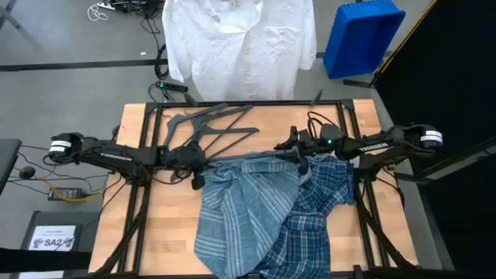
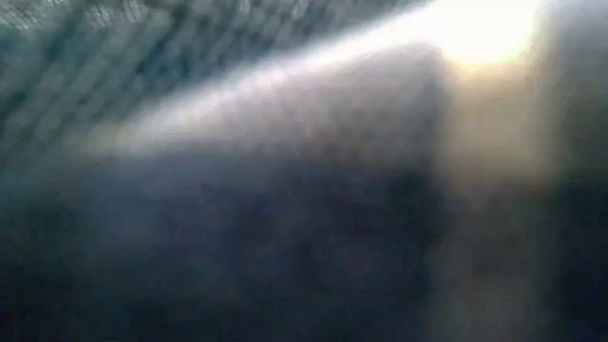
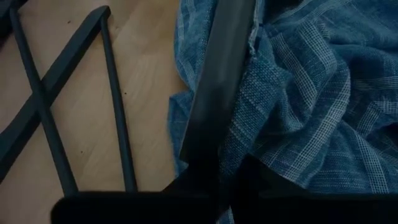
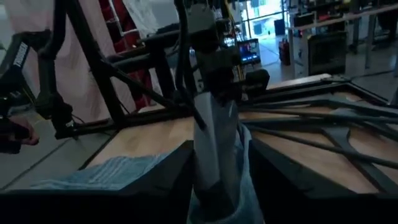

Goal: Hang clothes
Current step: Insert the black hanger into the green shirt

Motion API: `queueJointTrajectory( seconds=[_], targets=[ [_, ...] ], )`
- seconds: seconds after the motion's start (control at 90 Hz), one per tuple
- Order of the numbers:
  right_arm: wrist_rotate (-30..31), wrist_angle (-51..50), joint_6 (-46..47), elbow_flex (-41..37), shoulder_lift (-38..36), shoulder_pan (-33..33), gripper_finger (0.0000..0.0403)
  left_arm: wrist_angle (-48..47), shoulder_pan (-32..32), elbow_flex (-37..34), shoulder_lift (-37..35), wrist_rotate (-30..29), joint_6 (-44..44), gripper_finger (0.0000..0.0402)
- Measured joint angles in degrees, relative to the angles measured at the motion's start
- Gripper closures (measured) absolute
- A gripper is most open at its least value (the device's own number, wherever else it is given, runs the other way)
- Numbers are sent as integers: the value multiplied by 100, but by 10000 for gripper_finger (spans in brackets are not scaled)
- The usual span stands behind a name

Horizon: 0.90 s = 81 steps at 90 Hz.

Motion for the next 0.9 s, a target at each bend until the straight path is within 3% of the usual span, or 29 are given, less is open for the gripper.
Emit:
queueJointTrajectory(
  seconds=[0.244,0.689,0.9],
  targets=[
    [245,44,9,0,0,7,297,-14,0,-1,0,-1,0,402],
    [20,-80,-280,7,2,-2,387,-101,-1,-1,0,25,-291,402],
    [-34,-129,-317,13,0,-20,388,-104,0,-1,2,22,-299,402]
  ],
)
